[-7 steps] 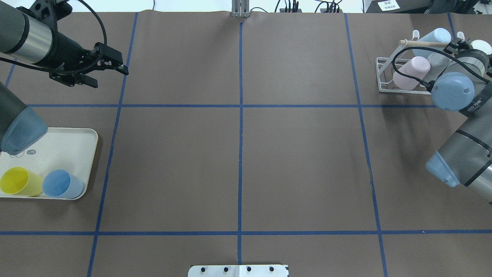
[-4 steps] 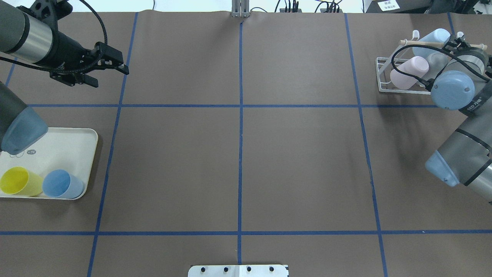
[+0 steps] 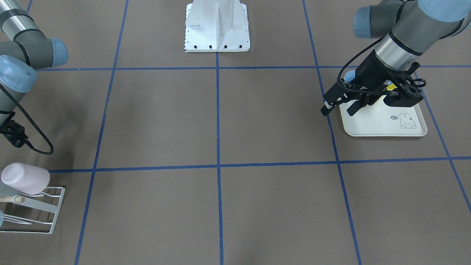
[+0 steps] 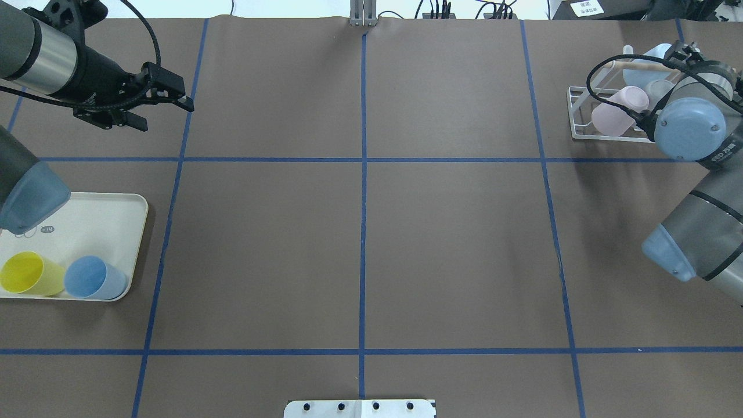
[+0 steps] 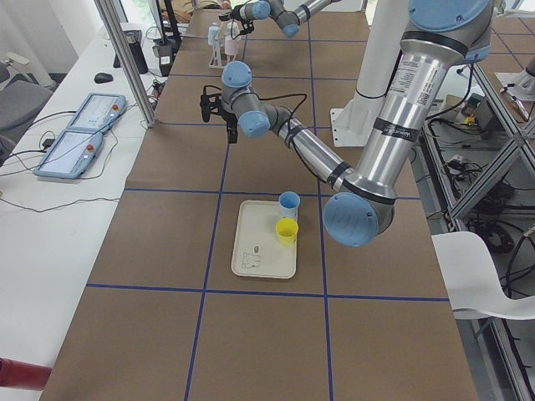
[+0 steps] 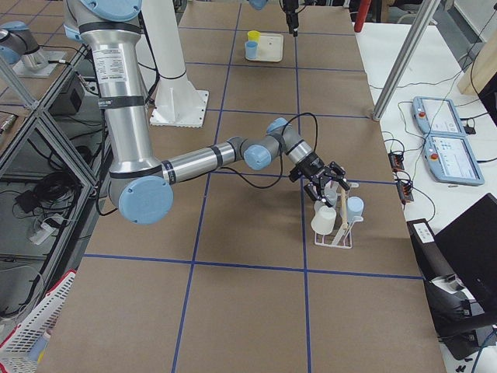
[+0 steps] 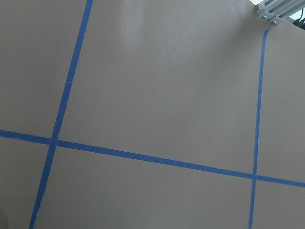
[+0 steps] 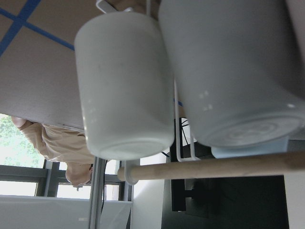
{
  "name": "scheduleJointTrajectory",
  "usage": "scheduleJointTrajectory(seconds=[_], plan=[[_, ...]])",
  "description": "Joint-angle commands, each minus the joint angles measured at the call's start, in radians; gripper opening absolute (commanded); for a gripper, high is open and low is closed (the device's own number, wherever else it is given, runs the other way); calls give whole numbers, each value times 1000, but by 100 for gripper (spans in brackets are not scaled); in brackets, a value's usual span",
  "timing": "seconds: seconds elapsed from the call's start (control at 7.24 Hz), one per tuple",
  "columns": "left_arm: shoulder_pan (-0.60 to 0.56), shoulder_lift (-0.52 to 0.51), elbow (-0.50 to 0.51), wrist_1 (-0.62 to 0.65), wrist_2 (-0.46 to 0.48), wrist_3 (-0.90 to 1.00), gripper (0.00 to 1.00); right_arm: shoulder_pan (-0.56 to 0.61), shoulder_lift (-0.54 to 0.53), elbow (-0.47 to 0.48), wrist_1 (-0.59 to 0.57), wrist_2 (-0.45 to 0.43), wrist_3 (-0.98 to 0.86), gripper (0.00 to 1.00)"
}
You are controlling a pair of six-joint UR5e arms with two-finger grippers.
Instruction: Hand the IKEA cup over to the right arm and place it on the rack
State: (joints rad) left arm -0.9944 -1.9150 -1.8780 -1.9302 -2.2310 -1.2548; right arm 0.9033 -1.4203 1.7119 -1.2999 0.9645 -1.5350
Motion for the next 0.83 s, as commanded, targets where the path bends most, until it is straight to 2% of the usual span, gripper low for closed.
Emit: scheduleJointTrajectory(seconds=[0.0, 0.14, 0.41, 0.69], plan=[[-13, 33, -18, 4, 4, 15, 100, 9, 9, 75, -1, 121, 182, 98], [-27, 56, -27, 5, 2, 84, 100, 9, 9, 95, 1, 217, 354, 98], [-88, 199, -50, 5, 5, 307, 100, 8, 18, 141, 2, 429, 761, 98], [-98, 369, -99, 2, 22, 461, 100, 8, 67, 150, 4, 630, 1113, 99]])
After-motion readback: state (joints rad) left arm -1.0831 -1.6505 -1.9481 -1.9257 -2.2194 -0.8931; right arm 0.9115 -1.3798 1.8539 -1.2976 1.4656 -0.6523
